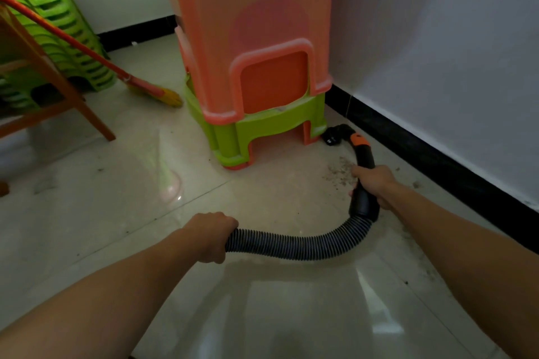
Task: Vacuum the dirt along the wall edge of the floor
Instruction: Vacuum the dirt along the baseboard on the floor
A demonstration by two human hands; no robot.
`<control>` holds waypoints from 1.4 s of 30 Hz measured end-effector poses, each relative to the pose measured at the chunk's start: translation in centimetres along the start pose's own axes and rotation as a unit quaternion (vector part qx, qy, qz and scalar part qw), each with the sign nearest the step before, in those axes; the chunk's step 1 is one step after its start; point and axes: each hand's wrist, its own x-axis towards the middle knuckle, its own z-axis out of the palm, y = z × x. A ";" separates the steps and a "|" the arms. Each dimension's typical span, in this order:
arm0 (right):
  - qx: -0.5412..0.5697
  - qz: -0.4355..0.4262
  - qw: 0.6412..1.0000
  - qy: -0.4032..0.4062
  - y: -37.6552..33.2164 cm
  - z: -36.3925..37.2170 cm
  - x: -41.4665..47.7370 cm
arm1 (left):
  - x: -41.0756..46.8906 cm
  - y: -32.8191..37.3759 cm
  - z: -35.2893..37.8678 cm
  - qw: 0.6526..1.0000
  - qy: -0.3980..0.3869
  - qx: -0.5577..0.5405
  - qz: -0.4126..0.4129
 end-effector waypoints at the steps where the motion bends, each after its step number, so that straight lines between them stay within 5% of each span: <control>1: -0.007 -0.002 1.000 0.004 0.5 0.3 -0.4 | -0.1 -0.2 0.2 1.000 -0.004 0.004 0.001; 21: -0.060 -0.059 0.995 -0.047 3.2 4.5 -4.1 | -1.7 -2.3 1.9 0.997 -0.046 0.058 0.010; 26: -0.083 -0.055 0.986 -0.131 1.8 5.6 -5.6 | -2.5 -2.7 2.5 0.997 -0.060 0.056 0.004; 30: -0.100 -0.038 0.981 -0.161 0.7 4.0 -6.9 | -2.4 -2.1 2.3 0.997 -0.061 0.043 0.009; 35: -0.101 -0.023 0.993 -0.062 1.5 0.5 -6.6 | -0.9 -0.1 0.6 0.998 -0.037 0.025 0.037; 42: -0.170 -0.015 0.976 -0.137 1.0 -1.9 -8.4 | 0.2 2.9 -0.2 0.995 -0.043 0.055 0.074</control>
